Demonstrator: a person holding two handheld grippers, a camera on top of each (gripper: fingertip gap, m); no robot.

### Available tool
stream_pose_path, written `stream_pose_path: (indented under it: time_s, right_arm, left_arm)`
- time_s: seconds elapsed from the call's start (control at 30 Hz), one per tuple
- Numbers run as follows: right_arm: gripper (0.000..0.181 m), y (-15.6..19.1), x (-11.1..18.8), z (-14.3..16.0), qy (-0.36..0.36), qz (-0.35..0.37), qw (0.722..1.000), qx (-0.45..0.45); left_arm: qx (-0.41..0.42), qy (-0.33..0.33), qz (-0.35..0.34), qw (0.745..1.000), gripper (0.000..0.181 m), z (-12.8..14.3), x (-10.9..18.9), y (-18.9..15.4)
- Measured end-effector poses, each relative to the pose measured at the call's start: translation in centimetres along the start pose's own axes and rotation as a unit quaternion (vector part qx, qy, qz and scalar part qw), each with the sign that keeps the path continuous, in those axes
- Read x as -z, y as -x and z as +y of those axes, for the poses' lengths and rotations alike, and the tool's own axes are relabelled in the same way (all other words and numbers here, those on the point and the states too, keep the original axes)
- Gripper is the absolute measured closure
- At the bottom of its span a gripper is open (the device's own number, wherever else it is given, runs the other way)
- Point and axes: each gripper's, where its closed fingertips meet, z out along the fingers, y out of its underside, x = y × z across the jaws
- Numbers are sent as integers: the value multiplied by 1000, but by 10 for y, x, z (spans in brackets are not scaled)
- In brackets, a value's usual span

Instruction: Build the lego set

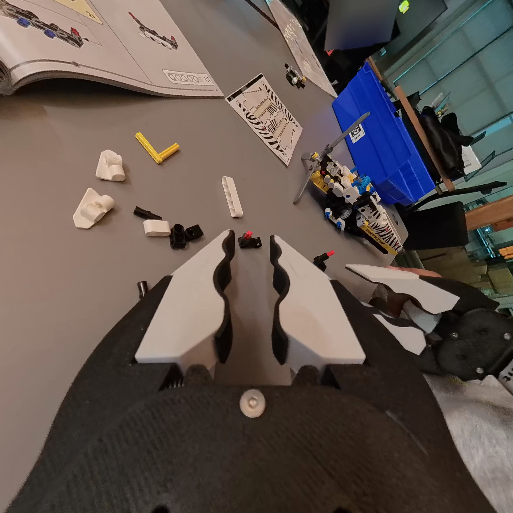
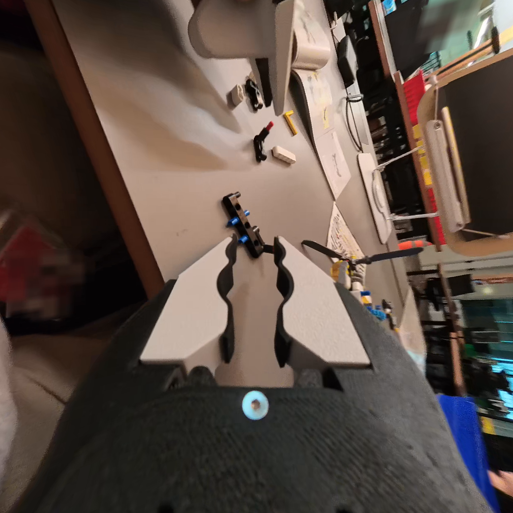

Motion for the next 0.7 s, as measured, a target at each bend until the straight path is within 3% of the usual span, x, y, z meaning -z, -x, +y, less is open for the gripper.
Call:
stream_pose_path:
  time_s: [0.3,0.53,0.7]
  right_arm:
    - [161,-1,5,2,-13,-71,985,-154]
    - [160,-4,5,8,-12,-94,970,-225]
    - [156,1,1,9,-6,-112,964,-240]
  left_arm:
    - [-17,-8,9,1000,158,3,2,-10]
    - [-92,23,60,994,148,34,-1,-48]
    - [-157,60,32,985,145,51,-10,-53]
